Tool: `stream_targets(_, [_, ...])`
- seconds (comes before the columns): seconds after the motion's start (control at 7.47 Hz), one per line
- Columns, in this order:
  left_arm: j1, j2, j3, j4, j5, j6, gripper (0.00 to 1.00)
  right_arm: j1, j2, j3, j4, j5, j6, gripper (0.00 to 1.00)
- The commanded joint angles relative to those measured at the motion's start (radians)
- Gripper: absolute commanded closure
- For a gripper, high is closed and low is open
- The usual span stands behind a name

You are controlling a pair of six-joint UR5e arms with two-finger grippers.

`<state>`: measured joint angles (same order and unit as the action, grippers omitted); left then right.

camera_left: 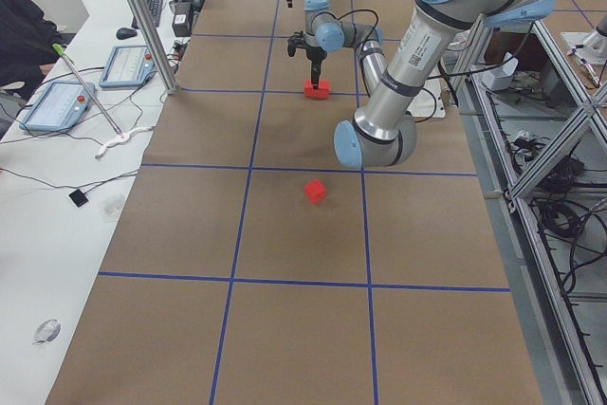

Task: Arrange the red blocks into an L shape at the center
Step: 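Open the left gripper and move it toward the remaining red cube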

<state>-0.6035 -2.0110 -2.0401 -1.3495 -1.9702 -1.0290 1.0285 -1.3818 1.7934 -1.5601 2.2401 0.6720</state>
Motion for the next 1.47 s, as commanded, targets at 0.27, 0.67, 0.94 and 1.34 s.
stream_targets(0.27, [-0.350,0.454,0.063,-0.267,-0.222,0.040,0.00,-0.001,0.009,0.004,0.002,0.000,0.021,0.00])
stream_targets(0.67, [-0.331,0.411,0.216,-0.524,-0.227,-0.549,0.01,-0.001,0.012,0.021,0.003,-0.002,0.024,0.00])
stream_targets(0.94, [-0.317,0.425,0.254,-0.600,-0.231,-0.571,0.01,-0.001,0.012,0.027,0.003,-0.002,0.024,0.00])
stream_targets(1.34, [-0.248,0.440,0.258,-0.600,-0.225,-0.582,0.01,-0.001,0.012,0.027,0.003,-0.004,0.024,0.00])
